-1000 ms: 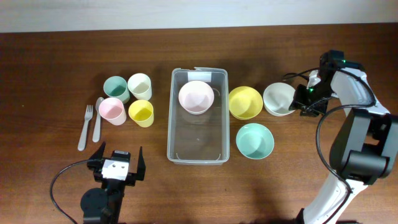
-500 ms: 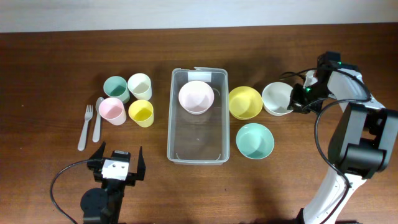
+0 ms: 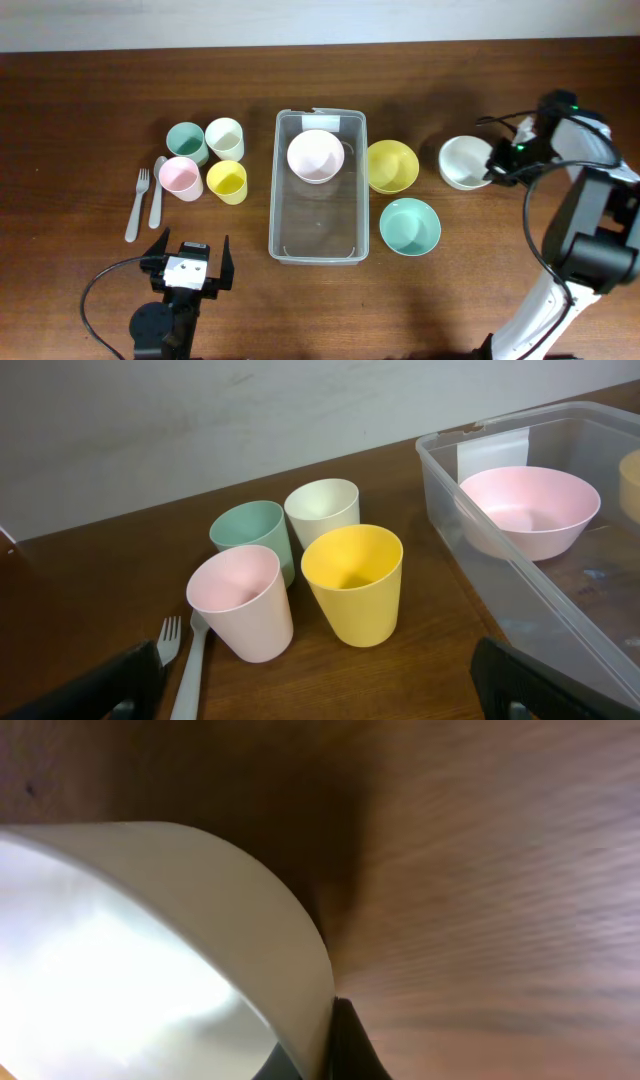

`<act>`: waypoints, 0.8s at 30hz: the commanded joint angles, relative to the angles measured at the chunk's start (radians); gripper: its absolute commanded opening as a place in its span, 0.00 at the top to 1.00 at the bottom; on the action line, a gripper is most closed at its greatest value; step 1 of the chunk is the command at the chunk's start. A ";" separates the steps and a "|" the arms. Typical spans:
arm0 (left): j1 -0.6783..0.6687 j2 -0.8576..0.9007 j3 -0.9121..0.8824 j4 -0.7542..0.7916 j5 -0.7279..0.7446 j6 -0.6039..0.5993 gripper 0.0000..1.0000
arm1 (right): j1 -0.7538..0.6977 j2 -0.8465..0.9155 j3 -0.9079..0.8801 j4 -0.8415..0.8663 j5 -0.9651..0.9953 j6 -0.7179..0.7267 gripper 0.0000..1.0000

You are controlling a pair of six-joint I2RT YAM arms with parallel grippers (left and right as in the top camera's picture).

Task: Pack container
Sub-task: 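Move the right gripper to the white bowl and grasp its rim, then carry the white bowl over and stack it into the pink bowl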

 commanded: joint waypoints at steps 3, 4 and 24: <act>-0.002 -0.006 -0.008 0.005 0.015 0.009 0.00 | -0.007 -0.258 -0.003 0.014 -0.203 -0.013 0.96; -0.002 -0.006 -0.008 0.005 0.015 0.009 0.00 | 0.006 -0.292 -0.002 0.015 -0.232 -0.010 0.96; -0.002 -0.006 -0.008 0.005 0.015 0.009 0.00 | 0.724 -0.272 -0.001 0.245 0.140 0.231 0.96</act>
